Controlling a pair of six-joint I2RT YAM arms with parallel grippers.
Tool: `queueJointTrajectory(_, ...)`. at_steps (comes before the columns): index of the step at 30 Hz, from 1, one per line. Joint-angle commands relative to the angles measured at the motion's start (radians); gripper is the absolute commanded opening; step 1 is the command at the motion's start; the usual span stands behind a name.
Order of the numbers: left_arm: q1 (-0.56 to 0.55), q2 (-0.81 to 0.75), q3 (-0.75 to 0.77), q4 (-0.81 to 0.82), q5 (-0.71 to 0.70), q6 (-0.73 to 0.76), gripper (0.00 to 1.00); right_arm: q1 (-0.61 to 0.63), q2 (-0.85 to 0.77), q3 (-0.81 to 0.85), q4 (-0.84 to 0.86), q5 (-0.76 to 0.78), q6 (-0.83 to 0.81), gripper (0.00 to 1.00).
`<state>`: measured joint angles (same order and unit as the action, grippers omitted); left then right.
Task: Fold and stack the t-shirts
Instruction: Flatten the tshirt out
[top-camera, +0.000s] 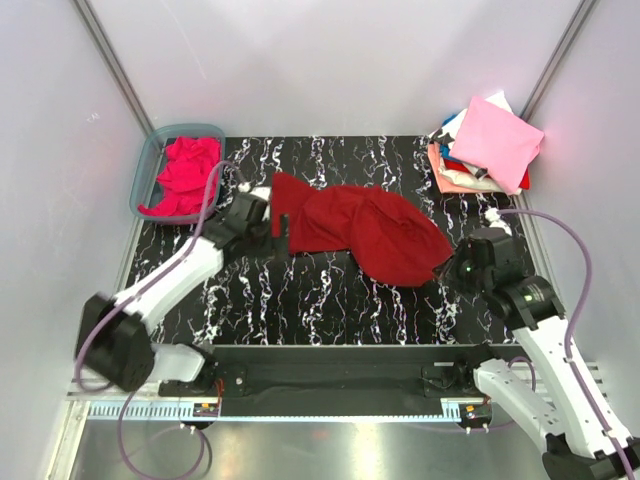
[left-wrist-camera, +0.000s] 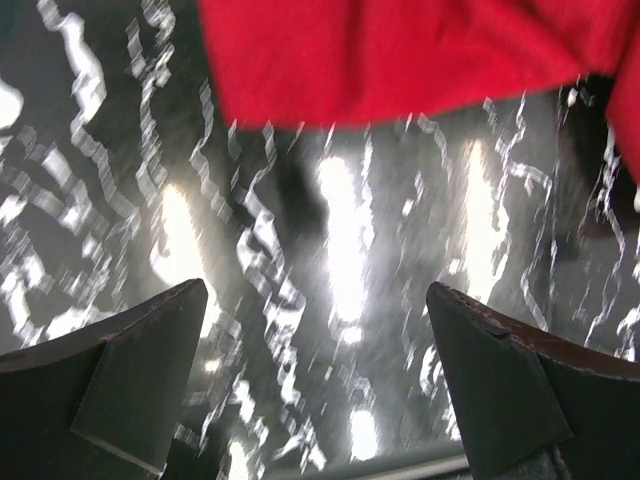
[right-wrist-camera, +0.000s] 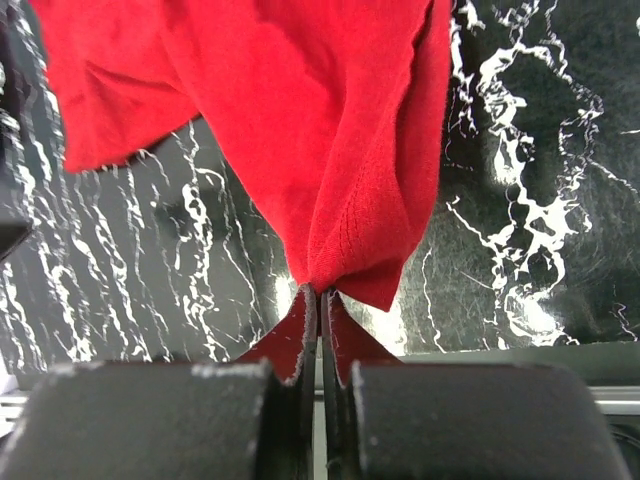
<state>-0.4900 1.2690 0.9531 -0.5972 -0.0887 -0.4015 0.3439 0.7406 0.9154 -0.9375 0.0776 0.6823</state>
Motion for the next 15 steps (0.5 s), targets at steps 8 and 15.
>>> queueJointTrajectory(8,-0.027,0.308,0.029,0.232,0.04,-0.033,0.96,-0.002,-0.003,0.265,-0.007,0.045,-0.056,0.0)
queueJointTrajectory(15,-0.03,0.467,0.104,0.263,-0.028,-0.033,0.81,0.0,0.144,0.54,-0.041,0.03,-0.138,0.0)
